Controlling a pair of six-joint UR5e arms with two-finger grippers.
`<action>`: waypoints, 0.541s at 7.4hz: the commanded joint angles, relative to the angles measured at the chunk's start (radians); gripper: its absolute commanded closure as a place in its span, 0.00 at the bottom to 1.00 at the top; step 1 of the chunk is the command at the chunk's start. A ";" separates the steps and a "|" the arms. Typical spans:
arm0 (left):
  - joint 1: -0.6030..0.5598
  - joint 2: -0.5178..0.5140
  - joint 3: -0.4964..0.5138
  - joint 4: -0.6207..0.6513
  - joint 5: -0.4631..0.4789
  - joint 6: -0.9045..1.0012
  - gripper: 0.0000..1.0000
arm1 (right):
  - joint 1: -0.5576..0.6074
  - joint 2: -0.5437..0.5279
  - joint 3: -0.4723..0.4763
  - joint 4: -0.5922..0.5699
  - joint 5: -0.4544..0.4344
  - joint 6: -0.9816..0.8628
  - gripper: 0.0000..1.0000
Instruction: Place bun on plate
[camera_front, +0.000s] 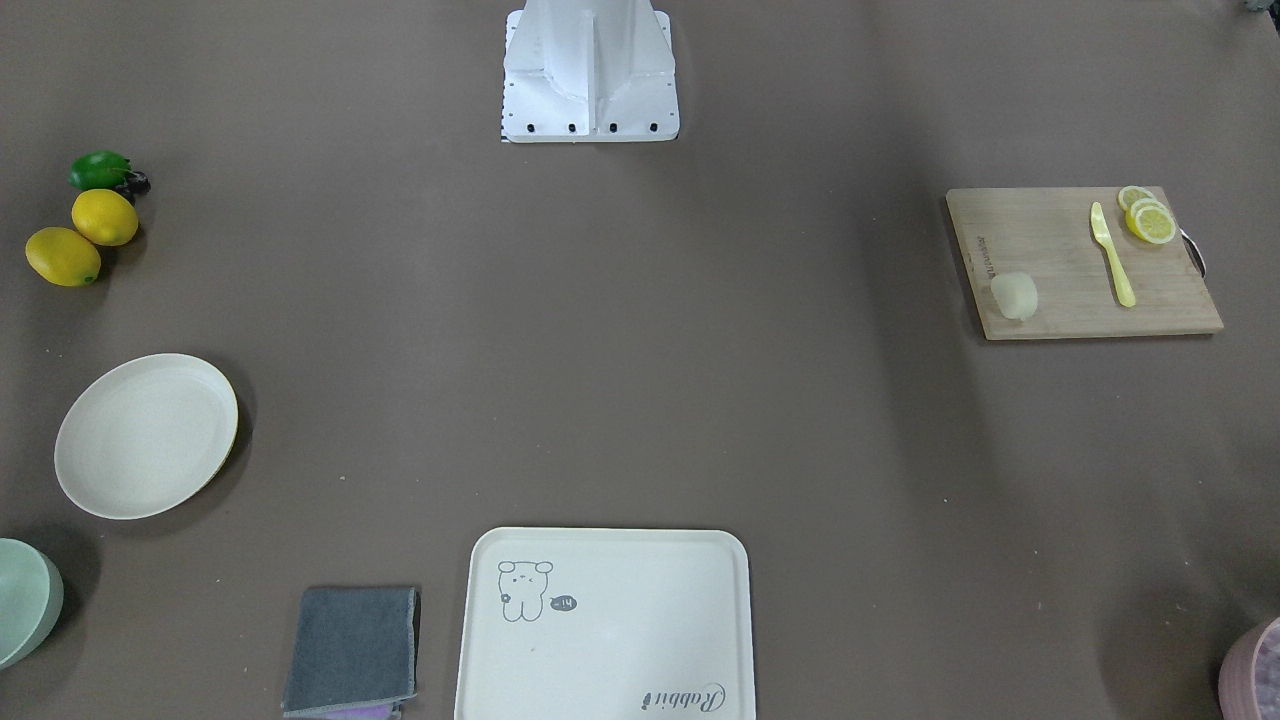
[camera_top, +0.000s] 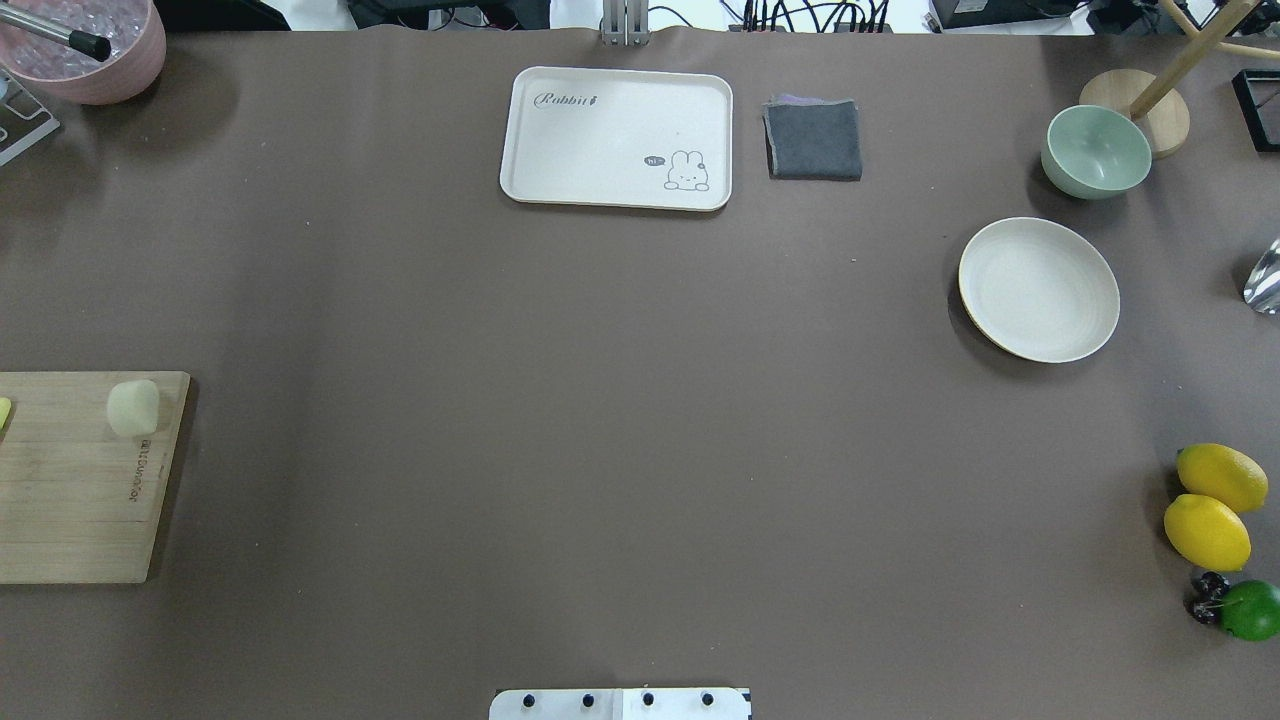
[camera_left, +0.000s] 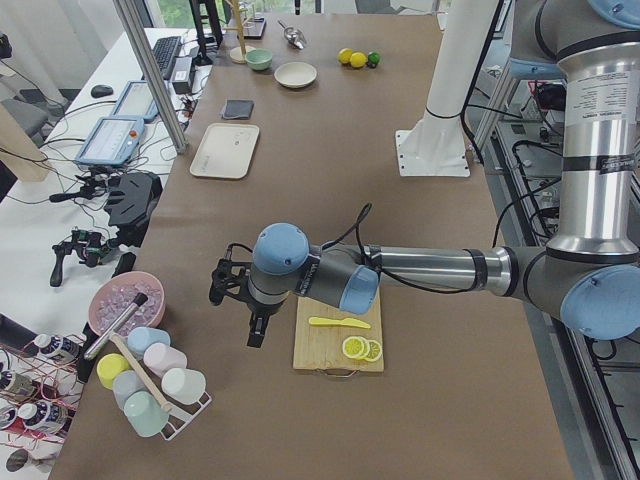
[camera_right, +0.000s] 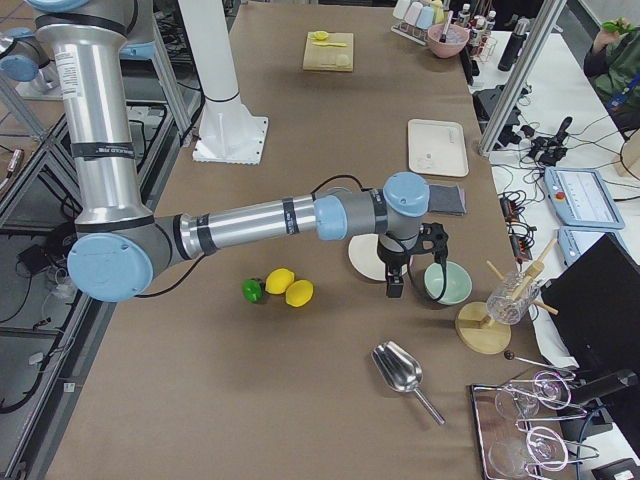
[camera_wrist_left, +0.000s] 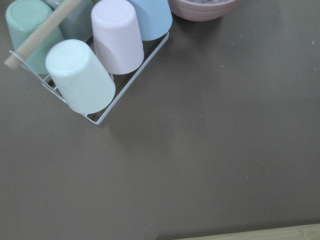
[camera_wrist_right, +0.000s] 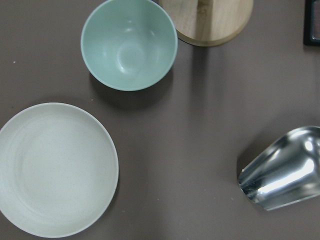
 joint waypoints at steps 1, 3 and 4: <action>0.000 0.005 0.001 -0.079 -0.001 -0.035 0.02 | -0.109 0.022 -0.073 0.239 -0.010 0.201 0.00; 0.000 0.001 0.006 -0.078 0.004 -0.036 0.02 | -0.220 0.023 -0.247 0.606 -0.088 0.398 0.00; 0.000 0.002 0.006 -0.080 0.003 -0.035 0.02 | -0.237 0.023 -0.274 0.658 -0.090 0.448 0.00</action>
